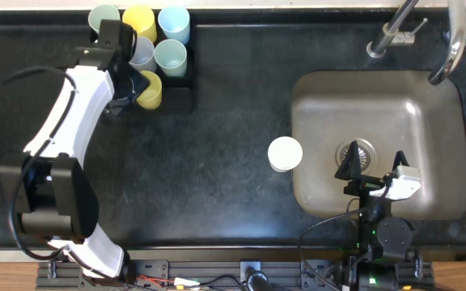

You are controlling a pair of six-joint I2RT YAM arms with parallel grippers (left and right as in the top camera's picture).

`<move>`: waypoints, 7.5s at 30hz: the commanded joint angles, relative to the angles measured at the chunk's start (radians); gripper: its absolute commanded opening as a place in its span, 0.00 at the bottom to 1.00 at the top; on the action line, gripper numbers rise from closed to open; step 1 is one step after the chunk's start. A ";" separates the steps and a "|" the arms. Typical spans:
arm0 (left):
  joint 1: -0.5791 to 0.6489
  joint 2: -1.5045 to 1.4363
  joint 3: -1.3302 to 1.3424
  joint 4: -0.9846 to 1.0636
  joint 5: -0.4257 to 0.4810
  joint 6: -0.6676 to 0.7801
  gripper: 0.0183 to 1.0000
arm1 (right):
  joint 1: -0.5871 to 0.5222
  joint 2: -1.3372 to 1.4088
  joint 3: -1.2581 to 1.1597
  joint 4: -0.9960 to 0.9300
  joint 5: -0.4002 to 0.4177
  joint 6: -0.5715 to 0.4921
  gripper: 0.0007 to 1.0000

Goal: Store Cups

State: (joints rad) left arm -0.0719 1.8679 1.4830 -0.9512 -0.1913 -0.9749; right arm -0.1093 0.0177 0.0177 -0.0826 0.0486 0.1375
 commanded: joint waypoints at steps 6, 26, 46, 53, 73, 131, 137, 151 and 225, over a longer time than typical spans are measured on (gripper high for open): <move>0.002 -0.023 -0.005 0.000 -0.005 -0.021 1.00 | 0.005 -0.006 -0.013 0.005 -0.007 0.005 1.00; 0.002 -0.571 -0.005 -0.151 0.008 0.178 1.00 | 0.005 -0.006 -0.013 0.005 -0.007 0.005 0.99; 0.028 -1.779 -1.152 0.539 0.105 0.854 1.00 | 0.005 -0.006 -0.013 0.005 -0.007 0.005 1.00; 0.028 -1.833 -1.362 1.043 0.325 1.158 1.00 | 0.005 -0.006 -0.013 0.005 -0.007 0.005 1.00; 0.028 -1.865 -1.475 0.889 0.385 1.157 1.00 | 0.005 -0.006 -0.013 0.005 -0.007 0.005 1.00; 0.028 -1.865 -1.475 0.889 0.385 1.158 1.00 | 0.262 1.176 1.343 -1.255 0.085 -0.154 1.00; 0.028 -1.865 -1.475 0.889 0.385 1.158 1.00 | 0.390 1.332 1.345 -1.304 0.081 -0.291 1.00; 0.028 -1.865 -1.475 0.889 0.385 1.157 1.00 | 0.377 1.581 1.345 -1.234 -0.115 -0.518 1.00; 0.028 -1.865 -1.475 0.889 0.385 1.158 1.00 | 0.745 2.142 2.471 -1.402 -0.074 -0.343 0.04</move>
State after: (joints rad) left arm -0.0498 0.0147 0.0082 -0.0605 0.1837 0.1650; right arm 0.6353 2.1807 2.4584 -1.5085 -0.0296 -0.2134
